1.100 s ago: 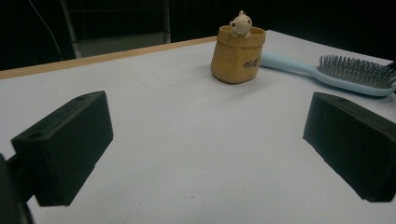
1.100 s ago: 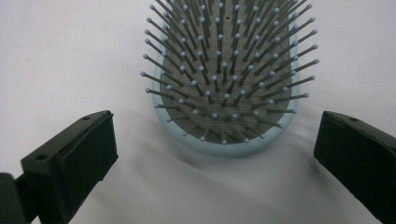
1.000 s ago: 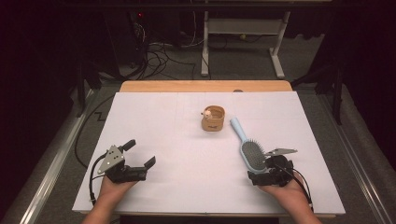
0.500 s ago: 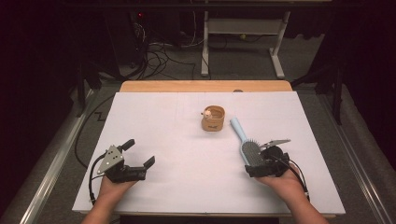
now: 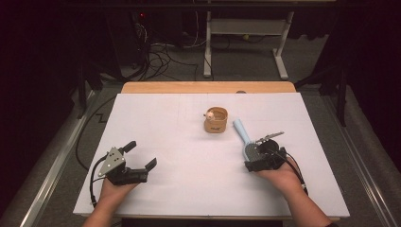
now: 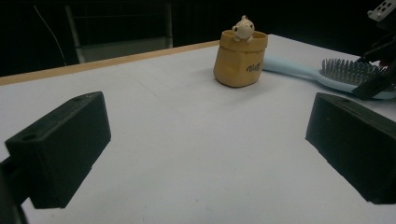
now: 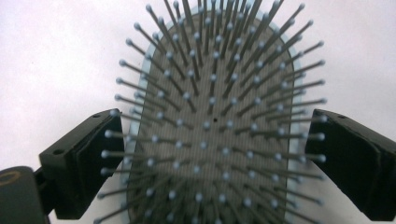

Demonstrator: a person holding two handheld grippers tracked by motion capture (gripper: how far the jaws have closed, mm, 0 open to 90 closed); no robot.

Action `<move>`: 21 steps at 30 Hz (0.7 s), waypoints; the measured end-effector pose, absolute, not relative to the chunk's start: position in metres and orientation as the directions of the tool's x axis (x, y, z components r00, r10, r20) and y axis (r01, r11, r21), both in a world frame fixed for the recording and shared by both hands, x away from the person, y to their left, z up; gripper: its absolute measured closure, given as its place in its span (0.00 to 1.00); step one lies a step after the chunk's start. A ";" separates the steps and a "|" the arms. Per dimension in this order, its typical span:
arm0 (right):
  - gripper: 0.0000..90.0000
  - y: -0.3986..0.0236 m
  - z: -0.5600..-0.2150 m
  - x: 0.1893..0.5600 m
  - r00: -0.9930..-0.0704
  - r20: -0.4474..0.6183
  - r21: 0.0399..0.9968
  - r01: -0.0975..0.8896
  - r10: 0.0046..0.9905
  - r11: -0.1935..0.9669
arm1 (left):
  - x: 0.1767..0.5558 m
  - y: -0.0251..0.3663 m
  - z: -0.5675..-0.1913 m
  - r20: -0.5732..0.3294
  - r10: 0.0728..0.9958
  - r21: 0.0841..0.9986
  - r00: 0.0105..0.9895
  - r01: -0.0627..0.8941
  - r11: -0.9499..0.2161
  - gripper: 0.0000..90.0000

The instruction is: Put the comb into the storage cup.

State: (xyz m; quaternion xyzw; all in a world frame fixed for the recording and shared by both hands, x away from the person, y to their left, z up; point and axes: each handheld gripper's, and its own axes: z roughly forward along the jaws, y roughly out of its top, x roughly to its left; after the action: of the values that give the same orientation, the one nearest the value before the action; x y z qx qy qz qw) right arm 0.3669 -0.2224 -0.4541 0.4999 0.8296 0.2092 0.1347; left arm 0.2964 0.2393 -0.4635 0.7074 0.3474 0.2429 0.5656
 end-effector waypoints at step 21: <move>0.18 -0.216 -0.452 0.372 -0.458 -0.030 0.470 0.778 0.888 0.417 | 0.296 0.239 -0.463 -0.046 0.769 0.970 0.638 0.212 -0.118 0.01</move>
State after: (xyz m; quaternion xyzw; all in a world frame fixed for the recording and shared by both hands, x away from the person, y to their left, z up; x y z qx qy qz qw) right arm 0.3716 -0.2164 -0.4523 0.5018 0.8301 0.1996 0.1386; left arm 0.2961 0.2393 -0.4634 0.7060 0.3474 0.2457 0.5661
